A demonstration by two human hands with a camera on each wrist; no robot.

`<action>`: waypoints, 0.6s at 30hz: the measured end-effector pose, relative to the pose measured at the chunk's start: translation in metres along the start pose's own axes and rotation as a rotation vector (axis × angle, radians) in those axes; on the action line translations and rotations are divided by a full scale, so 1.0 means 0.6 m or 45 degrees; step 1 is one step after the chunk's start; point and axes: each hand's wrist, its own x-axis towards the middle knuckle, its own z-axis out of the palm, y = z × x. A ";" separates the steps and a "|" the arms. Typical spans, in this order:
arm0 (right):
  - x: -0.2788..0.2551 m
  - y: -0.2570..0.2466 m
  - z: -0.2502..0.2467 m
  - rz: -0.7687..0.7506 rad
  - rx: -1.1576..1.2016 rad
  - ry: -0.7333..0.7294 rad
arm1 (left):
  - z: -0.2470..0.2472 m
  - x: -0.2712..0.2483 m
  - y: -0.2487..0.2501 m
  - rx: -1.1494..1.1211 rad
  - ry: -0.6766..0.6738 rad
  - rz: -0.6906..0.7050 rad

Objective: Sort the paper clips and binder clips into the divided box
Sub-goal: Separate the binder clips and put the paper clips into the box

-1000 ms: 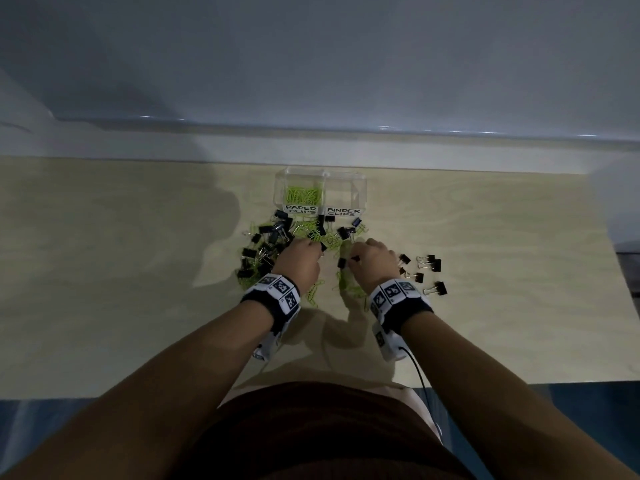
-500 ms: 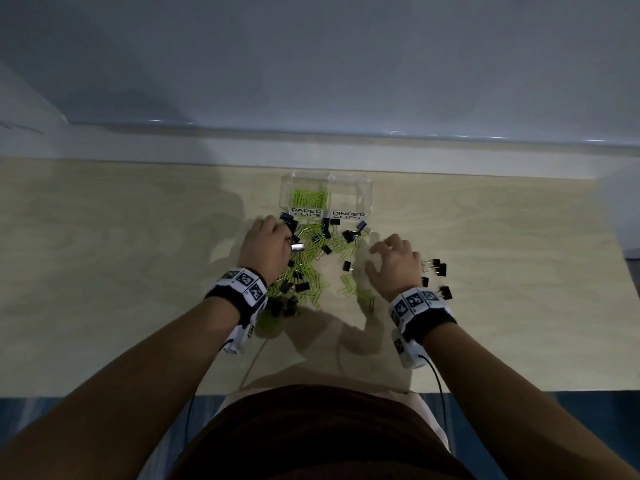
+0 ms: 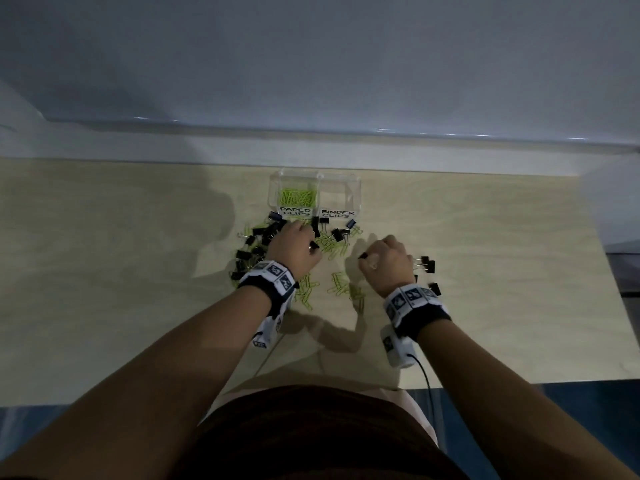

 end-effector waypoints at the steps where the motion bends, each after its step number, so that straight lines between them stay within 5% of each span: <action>1: -0.003 0.017 -0.005 0.016 -0.010 0.020 | -0.006 -0.003 -0.008 -0.029 0.030 -0.024; 5: -0.035 0.066 -0.009 -0.166 -0.015 0.025 | -0.035 -0.019 -0.046 0.002 0.150 -0.063; 8: -0.070 0.075 0.003 -0.390 0.063 -0.075 | -0.042 -0.027 -0.056 0.027 0.084 0.081; 12: -0.078 0.061 0.025 -0.189 0.041 -0.244 | -0.028 -0.034 -0.036 0.092 -0.178 0.230; 18: -0.028 -0.026 0.053 -0.364 0.008 -0.270 | -0.006 -0.033 -0.023 0.170 -0.281 0.131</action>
